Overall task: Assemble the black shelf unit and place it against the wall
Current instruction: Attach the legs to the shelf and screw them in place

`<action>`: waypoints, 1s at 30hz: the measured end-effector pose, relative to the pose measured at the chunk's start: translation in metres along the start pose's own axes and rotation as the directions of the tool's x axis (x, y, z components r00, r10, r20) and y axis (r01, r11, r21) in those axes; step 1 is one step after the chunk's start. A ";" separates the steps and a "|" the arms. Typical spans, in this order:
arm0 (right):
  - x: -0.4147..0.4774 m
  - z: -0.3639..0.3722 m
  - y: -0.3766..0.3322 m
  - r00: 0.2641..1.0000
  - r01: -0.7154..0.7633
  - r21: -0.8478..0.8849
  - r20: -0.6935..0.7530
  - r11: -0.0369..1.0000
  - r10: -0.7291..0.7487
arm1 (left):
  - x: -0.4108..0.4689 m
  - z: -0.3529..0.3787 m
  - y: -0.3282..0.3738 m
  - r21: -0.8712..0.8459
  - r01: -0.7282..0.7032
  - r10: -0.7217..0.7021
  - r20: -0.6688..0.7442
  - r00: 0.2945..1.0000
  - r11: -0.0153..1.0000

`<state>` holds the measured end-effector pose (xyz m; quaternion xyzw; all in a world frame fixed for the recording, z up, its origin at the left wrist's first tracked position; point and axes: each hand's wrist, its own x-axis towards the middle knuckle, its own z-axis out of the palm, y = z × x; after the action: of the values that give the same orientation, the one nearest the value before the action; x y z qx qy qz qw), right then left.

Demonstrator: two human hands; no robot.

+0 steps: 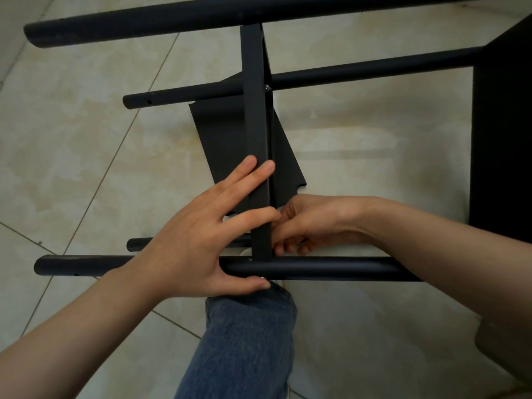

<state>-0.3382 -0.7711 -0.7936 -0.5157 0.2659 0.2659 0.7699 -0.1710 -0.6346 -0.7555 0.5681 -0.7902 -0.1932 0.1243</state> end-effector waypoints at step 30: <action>-0.002 -0.001 0.001 0.999 0.032 0.020 0.040 0.999 -0.033 | 0.001 0.000 0.000 0.001 0.010 -0.010 0.005 1.000 1.000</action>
<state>-0.3402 -0.7725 -0.7932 -0.5068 0.2445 0.2611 0.7844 -0.1714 -0.6353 -0.7552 0.5717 -0.7878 -0.1948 0.1210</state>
